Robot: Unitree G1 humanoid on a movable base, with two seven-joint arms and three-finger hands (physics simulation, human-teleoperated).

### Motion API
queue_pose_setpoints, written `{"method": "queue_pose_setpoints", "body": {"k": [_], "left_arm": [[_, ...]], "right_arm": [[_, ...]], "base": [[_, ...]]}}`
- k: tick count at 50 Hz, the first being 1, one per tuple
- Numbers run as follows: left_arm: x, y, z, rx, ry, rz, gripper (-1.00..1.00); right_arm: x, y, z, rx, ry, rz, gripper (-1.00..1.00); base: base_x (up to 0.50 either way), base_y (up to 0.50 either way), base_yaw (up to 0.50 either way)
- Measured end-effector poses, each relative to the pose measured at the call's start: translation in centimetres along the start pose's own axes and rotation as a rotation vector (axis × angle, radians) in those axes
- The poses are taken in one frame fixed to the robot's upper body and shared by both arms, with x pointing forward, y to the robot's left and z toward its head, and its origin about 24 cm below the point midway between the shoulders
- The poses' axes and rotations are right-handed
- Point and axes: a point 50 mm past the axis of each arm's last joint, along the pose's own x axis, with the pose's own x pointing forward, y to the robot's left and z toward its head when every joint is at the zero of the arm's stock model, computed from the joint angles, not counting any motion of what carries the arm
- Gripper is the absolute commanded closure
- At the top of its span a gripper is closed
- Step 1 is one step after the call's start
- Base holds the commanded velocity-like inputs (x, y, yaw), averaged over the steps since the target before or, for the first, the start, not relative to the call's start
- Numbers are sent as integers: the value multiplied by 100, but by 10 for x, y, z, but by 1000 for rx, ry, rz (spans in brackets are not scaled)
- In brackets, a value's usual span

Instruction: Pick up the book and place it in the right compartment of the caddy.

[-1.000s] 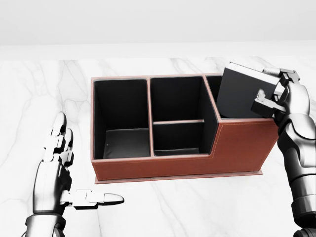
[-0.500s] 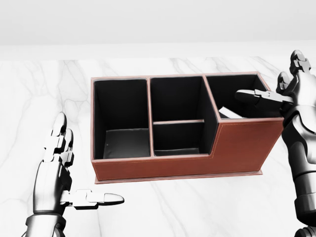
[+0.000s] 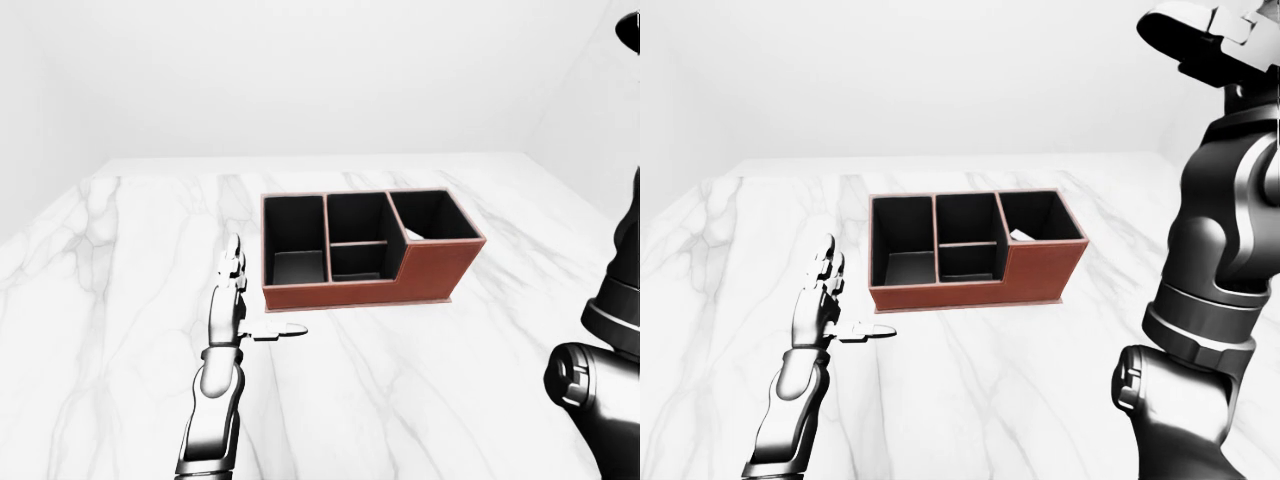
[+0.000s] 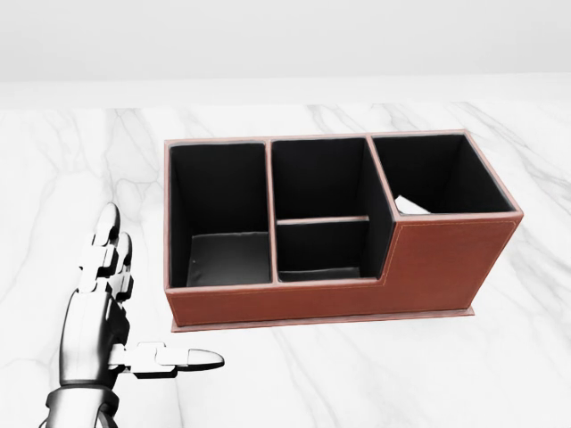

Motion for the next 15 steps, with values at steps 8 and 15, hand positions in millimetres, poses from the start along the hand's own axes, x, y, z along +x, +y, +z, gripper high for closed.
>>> {"method": "queue_pose_setpoints", "body": {"k": [8, 15], "left_arm": [[0, 0, 0, 1, -2, 1, -100], [0, 0, 0, 1, -1, 2, -100]], "right_arm": [[1, 12, 52, 85, -174, 28, -100], [-3, 18, 83, 165, -261, 42, -100]], "base": [[0, 0, 0], [0, 0, 0]]}}
